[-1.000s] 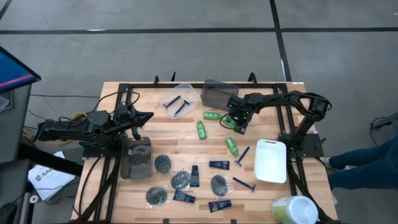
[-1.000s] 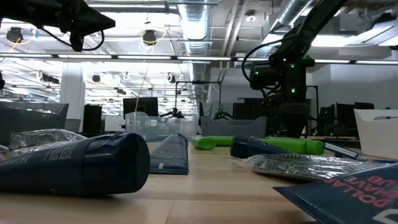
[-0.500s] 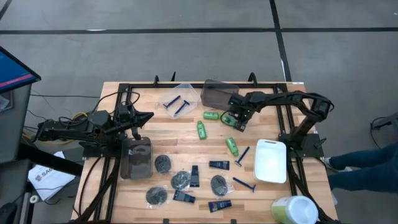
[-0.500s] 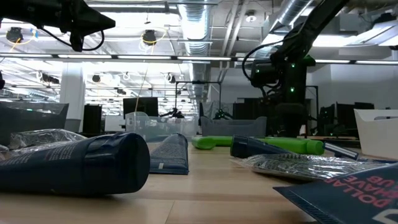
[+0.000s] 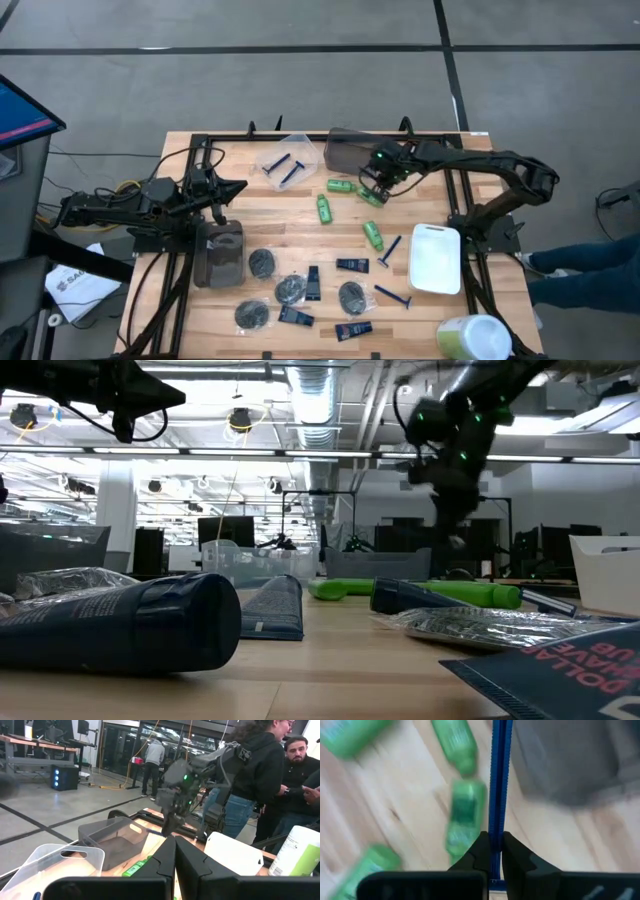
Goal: Pick & Place Travel size toiletries
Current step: Put the blue razor into the white transparent bin
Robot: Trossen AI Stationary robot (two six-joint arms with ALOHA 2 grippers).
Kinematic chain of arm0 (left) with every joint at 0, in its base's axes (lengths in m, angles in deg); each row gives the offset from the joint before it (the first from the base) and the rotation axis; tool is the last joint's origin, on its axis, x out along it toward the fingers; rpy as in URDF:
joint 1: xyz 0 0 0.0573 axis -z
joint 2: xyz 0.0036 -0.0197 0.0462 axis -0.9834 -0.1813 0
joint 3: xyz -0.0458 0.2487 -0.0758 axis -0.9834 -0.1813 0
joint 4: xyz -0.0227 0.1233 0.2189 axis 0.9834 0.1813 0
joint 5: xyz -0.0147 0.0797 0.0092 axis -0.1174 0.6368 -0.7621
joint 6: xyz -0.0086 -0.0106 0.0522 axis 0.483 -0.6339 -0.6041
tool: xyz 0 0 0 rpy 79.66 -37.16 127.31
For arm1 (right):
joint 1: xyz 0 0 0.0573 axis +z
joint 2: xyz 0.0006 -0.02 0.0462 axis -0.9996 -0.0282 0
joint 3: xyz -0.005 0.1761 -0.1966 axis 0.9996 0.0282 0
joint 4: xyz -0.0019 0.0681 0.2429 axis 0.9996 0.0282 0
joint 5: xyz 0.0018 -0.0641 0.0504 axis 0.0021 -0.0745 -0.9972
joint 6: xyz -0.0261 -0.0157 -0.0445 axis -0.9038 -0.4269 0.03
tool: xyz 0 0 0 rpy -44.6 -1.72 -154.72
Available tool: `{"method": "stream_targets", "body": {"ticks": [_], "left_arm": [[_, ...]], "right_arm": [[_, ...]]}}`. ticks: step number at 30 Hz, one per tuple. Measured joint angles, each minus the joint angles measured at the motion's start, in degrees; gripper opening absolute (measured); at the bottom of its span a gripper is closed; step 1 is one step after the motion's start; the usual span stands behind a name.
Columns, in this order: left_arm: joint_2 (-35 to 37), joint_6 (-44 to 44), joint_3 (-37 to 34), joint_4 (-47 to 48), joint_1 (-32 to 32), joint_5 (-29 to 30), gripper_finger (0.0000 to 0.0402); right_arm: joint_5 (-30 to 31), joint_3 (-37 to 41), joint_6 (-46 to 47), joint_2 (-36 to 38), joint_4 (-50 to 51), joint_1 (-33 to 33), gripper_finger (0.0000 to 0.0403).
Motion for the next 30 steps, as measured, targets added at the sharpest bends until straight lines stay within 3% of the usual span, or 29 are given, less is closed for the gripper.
{"method": "stream_targets", "body": {"ticks": [7, 17, 24, 30], "left_arm": [[0.0, 0.0, 0.0, 0.0, 0.0, 0.0, 0.0], [0.0, 0.0, 0.0, 0.0, 0.0, -0.2, 0.0], [0.0, 0.0, 0.0, 0.0, 0.0, 0.0, 0.0], [0.0, 0.0, 0.0, 0.0, 0.0, 0.0, 0.0]], "right_arm": [[0.0, -15.1, -1.8, -8.3, -1.5, 2.9, 0.0021], [-0.1, -44.8, -5.7, -29.8, -1.6, 4.6, 0.0025], [-0.1, -64.3, -4.0, -44.4, 2.4, 4.9, 0.0024], [-0.1, -75.2, -1.0, -53.4, 7.7, 4.9, 0.0028]]}}
